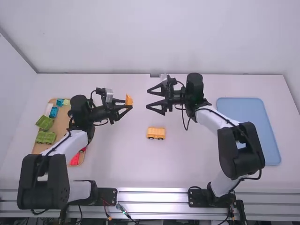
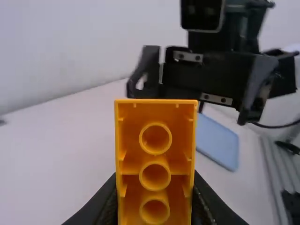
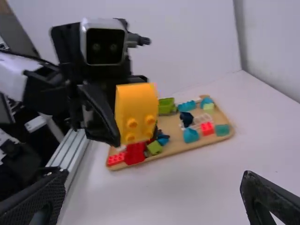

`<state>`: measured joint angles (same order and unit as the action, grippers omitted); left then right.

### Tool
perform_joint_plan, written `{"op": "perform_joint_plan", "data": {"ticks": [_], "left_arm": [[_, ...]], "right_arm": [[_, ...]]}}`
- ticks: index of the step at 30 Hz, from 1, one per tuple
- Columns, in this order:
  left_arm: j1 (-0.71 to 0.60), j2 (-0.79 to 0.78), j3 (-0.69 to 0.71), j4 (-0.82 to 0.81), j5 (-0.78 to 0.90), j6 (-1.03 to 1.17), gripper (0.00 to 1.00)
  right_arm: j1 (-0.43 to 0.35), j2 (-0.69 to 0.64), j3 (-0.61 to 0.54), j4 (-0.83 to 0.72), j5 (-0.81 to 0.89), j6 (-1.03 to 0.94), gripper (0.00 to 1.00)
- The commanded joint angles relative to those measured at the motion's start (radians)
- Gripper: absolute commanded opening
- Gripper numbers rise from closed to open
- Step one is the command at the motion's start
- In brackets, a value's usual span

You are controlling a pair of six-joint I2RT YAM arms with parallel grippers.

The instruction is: Assemble lego blocks to make yellow taxi

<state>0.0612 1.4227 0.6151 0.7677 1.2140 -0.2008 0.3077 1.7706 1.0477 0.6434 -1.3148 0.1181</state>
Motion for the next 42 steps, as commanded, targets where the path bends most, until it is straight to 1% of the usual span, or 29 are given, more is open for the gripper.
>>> {"op": "perform_joint_plan", "data": {"ticks": [1, 5, 9, 15, 16, 17, 18, 19, 20, 21, 22, 23, 24, 25, 27, 31, 34, 35, 37, 38, 40, 41, 42], "left_arm": [[-0.012, 0.061, 0.056, 0.029, 0.124, 0.008, 0.19], [-0.042, 0.143, 0.123, 0.037, 0.187, 0.005, 0.18], [-0.08, 0.204, 0.183, 0.037, 0.218, 0.013, 0.16], [-0.113, 0.214, 0.195, 0.054, 0.211, 0.052, 0.15], [-0.113, 0.214, 0.195, 0.077, 0.211, 0.047, 0.16], [-0.113, 0.214, 0.195, 0.077, 0.211, 0.047, 0.16], [-0.114, 0.214, 0.195, 0.106, 0.211, 0.025, 0.16], [-0.114, 0.214, 0.195, 0.125, 0.211, 0.01, 0.16], [-0.114, 0.214, 0.195, 0.135, 0.212, 0.006, 0.17], [-0.114, 0.214, 0.195, 0.14, 0.211, 0.011, 0.16], [-0.114, 0.214, 0.195, 0.139, 0.211, 0.017, 0.16], [-0.114, 0.214, 0.195, 0.139, 0.211, 0.019, 0.16], [-0.114, 0.214, 0.195, 0.138, 0.211, 0.019, 0.16], [-0.114, 0.214, 0.195, 0.139, 0.211, 0.018, 0.16], [-0.114, 0.214, 0.195, 0.139, 0.211, 0.019, 0.17], [-0.114, 0.214, 0.195, 0.138, 0.21, 0.029, 0.17], [-0.114, 0.214, 0.194, 0.125, 0.211, 0.055, 0.17], [-0.114, 0.214, 0.194, 0.118, 0.211, 0.061, 0.17], [-0.114, 0.214, 0.194, 0.116, 0.211, 0.06, 0.17], [-0.114, 0.214, 0.194, 0.116, 0.211, 0.061, 0.17], [-0.114, 0.214, 0.194, 0.117, 0.211, 0.061, 0.18], [-0.114, 0.214, 0.194, 0.116, 0.21, 0.062, 0.17], [-0.114, 0.214, 0.194, 0.116, 0.21, 0.065, 0.17]], "right_arm": [[0.024, 0.004, 0.034, 0.033, -0.052, 0.022, 0.99], [0.03, 0.004, 0.034, 0.082, -0.03, 0.042, 1.0], [0.041, 0.004, 0.034, 0.075, 0.037, 0.042, 0.99], [0.039, 0.004, 0.034, 0.079, 0.046, 0.042, 0.93], [0.04, 0.004, 0.034, 0.079, 0.068, 0.054, 0.89], [0.04, 0.004, 0.034, 0.079, 0.068, 0.054, 0.89], [0.04, 0.004, 0.034, 0.081, 0.088, 0.073, 0.86], [0.039, 0.004, 0.034, 0.088, 0.089, 0.077, 0.79], [0.039, 0.004, 0.034, 0.093, 0.086, 0.076, 0.75], [0.04, 0.004, 0.034, 0.102, 0.082, 0.077, 0.67], [0.043, 0.004, 0.034, 0.106, 0.082, 0.077, 0.61], [0.045, 0.004, 0.034, 0.105, 0.082, 0.076, 0.59], [0.047, 0.004, 0.034, 0.106, 0.082, 0.076, 0.53], [0.046, 0.004, 0.034, 0.106, 0.082, 0.075, 0.49], [0.045, 0.004, 0.034, 0.105, 0.077, 0.065, 0.46], [0.058, 0.004, 0.034, 0.112, 0.041, 0.065, 0.47], [0.06, 0.004, 0.034, 0.111, 0.037, 0.058, 0.44], [0.06, 0.004, 0.034, 0.112, 0.036, 0.058, 0.41], [0.06, 0.004, 0.034, 0.112, 0.036, 0.058, 0.39], [0.06, 0.004, 0.034, 0.111, 0.035, 0.058, 0.34], [0.06, 0.004, 0.034, 0.109, 0.032, 0.057, 0.32], [0.06, 0.004, 0.034, 0.109, 0.029, 0.058, 0.29], [0.06, 0.004, 0.034, 0.108, 0.029, 0.058, 0.29]]}}
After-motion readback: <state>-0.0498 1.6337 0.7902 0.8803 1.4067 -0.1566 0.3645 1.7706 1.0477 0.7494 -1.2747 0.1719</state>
